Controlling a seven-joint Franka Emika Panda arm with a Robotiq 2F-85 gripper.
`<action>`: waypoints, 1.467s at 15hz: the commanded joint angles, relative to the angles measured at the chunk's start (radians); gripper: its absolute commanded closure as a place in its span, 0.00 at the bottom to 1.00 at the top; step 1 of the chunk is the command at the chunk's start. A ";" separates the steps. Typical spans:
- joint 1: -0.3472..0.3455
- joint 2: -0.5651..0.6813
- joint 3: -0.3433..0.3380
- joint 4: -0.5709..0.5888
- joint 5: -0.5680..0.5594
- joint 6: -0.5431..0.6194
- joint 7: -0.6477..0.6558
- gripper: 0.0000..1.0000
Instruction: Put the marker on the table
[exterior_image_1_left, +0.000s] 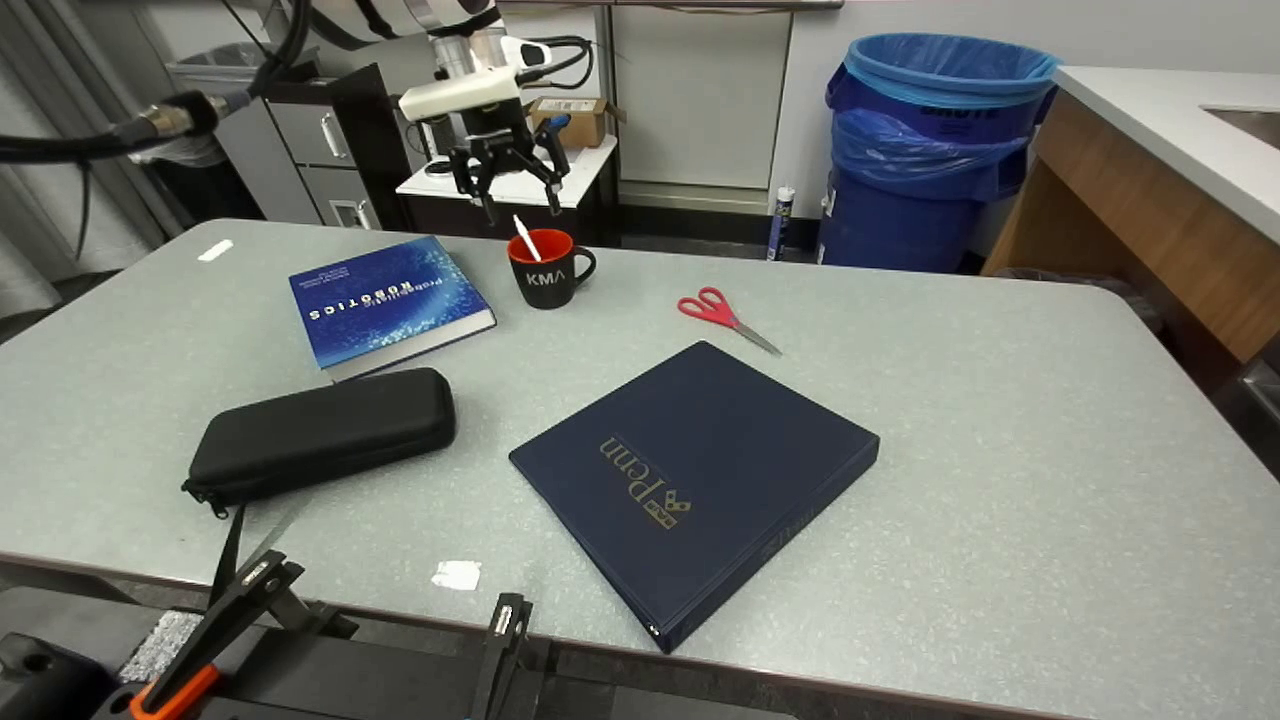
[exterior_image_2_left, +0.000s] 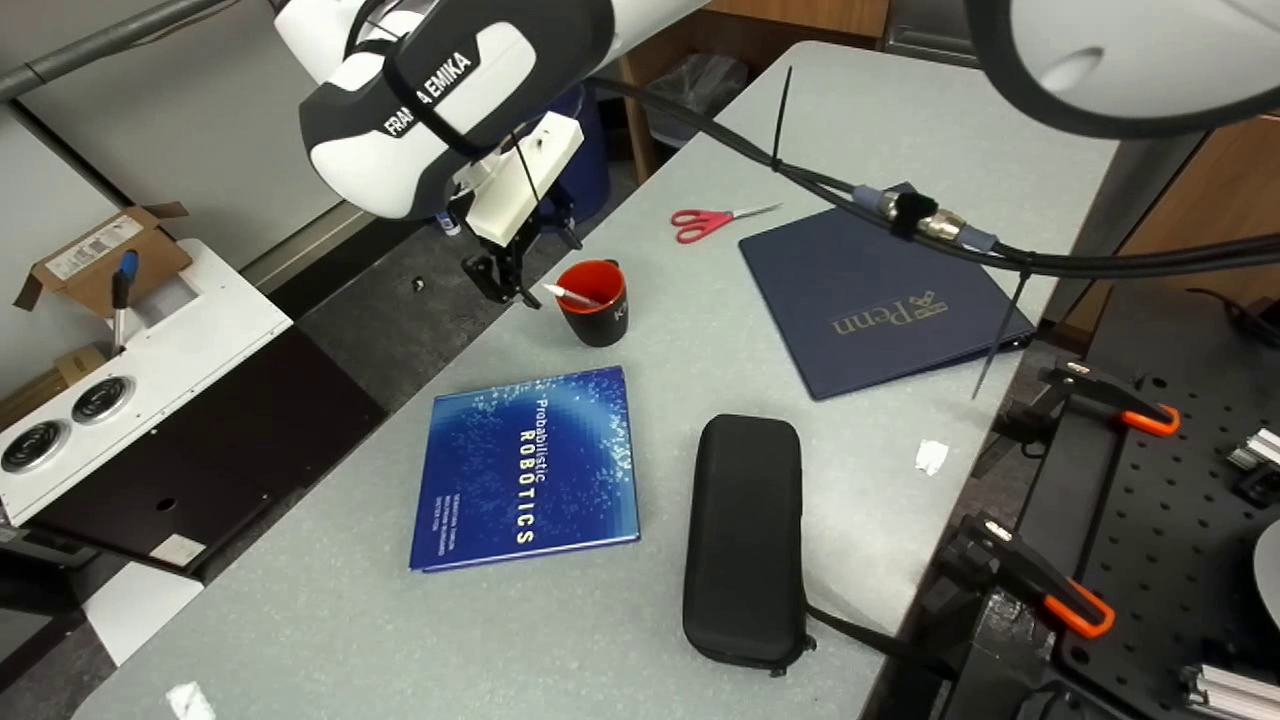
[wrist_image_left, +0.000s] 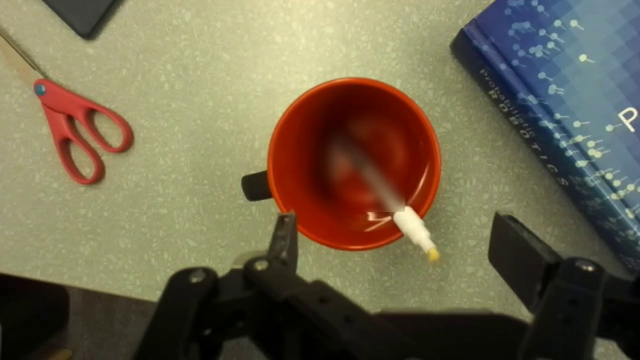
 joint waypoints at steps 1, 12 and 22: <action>0.008 0.072 -0.003 0.132 0.005 -0.057 -0.030 0.00; 0.014 0.097 0.020 0.195 0.025 -0.128 -0.068 0.96; 0.021 -0.022 0.024 0.097 0.008 -0.117 -0.053 0.98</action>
